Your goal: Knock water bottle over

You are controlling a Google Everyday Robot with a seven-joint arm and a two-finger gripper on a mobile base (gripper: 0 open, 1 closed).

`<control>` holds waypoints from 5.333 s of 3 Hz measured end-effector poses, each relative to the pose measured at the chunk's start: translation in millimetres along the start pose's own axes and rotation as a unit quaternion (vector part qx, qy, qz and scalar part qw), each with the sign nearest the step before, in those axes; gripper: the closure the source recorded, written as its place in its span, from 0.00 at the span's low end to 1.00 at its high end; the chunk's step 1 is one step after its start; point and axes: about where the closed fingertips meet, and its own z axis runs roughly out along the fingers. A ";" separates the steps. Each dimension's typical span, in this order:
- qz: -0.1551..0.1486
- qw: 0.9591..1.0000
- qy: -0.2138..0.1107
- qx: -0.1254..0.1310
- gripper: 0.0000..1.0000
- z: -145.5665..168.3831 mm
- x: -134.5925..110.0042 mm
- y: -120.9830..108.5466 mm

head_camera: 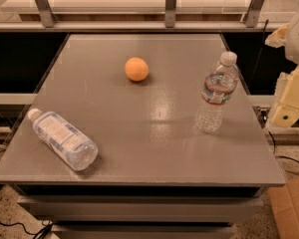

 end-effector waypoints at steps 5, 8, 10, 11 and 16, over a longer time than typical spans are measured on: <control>0.011 0.980 -0.182 -0.081 0.00 49.6 -28.4 5.3; 0.090 0.936 -0.304 -0.151 0.00 96.3 -26.1 -3.2; 0.119 0.901 -0.396 -0.132 0.00 99.3 -31.3 -8.5; 0.116 0.889 -0.425 -0.121 0.00 95.5 -38.3 -10.7; 0.060 0.875 -0.466 -0.111 0.87 85.5 -67.7 -23.2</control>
Offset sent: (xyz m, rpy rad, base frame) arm 0.0093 0.0074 -0.0061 0.1902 0.0123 0.0476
